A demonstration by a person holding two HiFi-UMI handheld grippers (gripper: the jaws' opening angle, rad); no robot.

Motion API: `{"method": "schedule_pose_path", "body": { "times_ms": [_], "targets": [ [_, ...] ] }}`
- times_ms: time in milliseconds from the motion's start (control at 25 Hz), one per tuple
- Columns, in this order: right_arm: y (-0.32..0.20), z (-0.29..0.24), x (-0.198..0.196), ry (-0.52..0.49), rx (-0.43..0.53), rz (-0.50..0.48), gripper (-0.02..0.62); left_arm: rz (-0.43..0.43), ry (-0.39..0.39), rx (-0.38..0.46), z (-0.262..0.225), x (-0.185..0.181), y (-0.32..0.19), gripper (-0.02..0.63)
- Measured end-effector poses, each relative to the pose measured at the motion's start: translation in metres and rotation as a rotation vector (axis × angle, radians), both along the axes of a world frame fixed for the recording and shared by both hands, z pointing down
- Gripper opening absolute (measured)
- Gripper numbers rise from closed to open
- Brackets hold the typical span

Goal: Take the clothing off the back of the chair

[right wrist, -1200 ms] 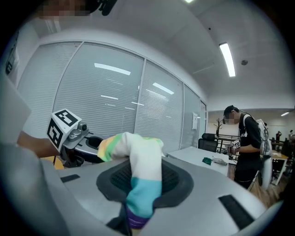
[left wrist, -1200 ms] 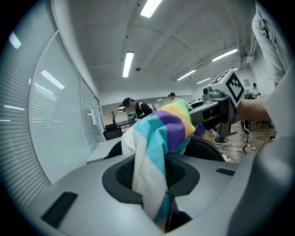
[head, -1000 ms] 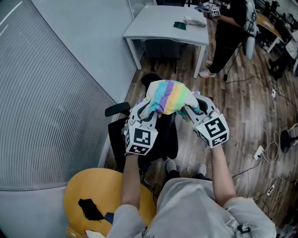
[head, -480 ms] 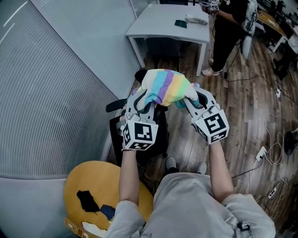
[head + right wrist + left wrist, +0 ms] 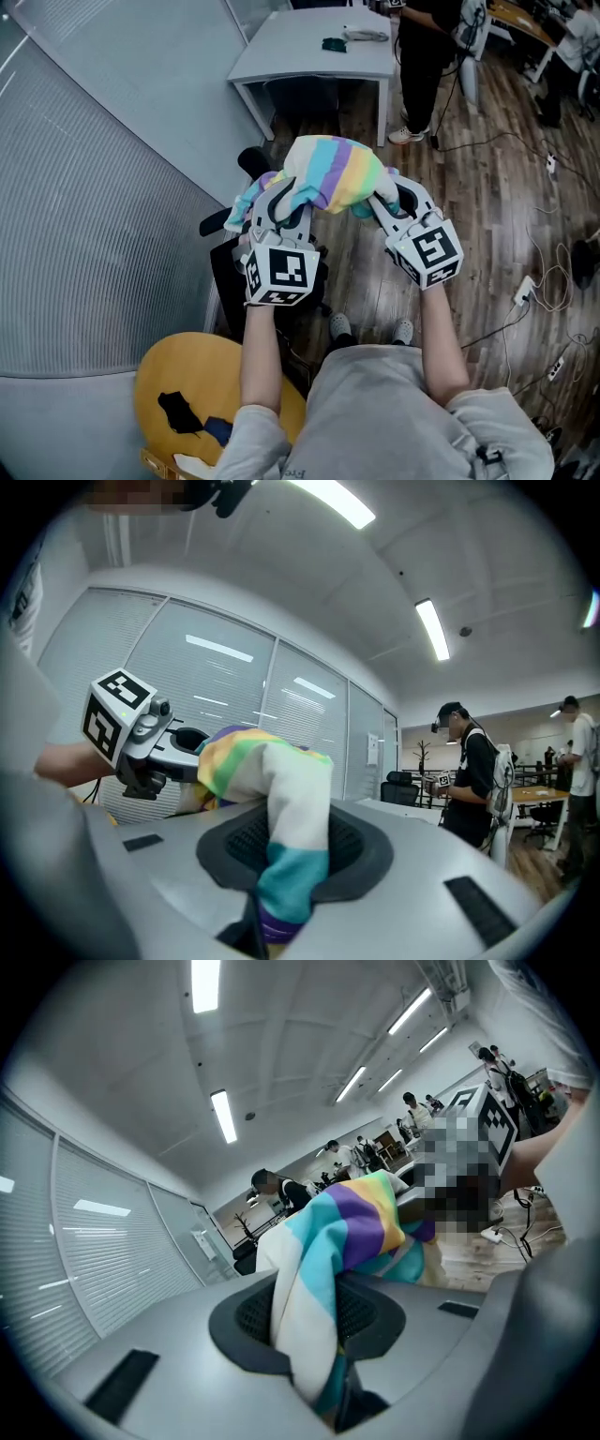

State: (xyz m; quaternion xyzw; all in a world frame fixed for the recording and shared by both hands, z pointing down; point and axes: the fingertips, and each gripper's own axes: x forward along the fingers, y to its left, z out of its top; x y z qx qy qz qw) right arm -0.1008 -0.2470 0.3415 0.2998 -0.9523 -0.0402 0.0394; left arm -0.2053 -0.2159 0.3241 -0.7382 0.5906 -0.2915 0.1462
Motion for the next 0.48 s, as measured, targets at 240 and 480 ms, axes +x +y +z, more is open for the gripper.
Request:
{"method": "schedule_pose_path", "body": {
  "times_ms": [240,480],
  "targets": [
    [-0.015,0.008,0.058,-0.031,-0.024,0.097,0.101,0.089,0.002,-0.016,0.005,0.056,-0.022,0.104],
    [-0.025,0.018,0.116,-0.058,-0.049,0.179,0.100,0.171,0.024,-0.029,0.011,0.114,-0.037,0.103]
  ]
}}
